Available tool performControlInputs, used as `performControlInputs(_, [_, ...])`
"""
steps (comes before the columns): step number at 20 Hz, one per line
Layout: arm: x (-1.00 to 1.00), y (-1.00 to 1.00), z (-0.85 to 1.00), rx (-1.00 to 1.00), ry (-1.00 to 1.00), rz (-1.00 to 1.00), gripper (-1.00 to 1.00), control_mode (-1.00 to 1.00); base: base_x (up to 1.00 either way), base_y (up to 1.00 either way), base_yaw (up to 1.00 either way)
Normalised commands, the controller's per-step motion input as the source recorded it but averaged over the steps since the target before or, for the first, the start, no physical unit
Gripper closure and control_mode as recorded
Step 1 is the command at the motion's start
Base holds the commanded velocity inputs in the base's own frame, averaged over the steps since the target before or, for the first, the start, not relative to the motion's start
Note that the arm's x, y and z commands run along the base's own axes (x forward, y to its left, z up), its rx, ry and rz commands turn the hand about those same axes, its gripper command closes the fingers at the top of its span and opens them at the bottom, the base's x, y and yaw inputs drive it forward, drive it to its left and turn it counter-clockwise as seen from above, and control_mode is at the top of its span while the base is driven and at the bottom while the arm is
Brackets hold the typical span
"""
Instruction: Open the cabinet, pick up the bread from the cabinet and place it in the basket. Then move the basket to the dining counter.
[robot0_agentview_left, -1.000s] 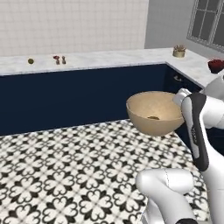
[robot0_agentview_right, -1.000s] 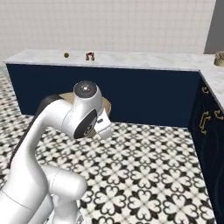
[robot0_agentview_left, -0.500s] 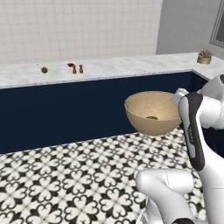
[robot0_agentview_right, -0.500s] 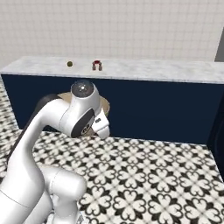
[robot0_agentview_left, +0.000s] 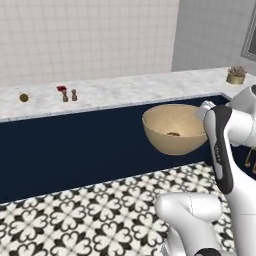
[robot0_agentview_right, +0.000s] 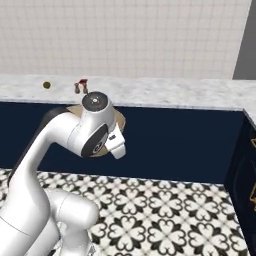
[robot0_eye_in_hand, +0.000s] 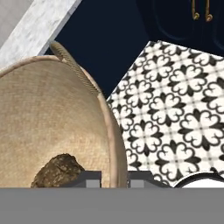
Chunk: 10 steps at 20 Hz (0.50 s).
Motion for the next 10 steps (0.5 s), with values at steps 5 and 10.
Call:
performControlInputs(5, [0.0, 0.0, 0.0, 0.0, 0.0, 0.0, 1.0, 1.0, 1.0, -0.35, 0.0])
performControlInputs(10, [0.0, 0.0, 0.0, 0.0, 0.0, 0.0, 1.0, 1.0, 1.0, 0.08, 0.05])
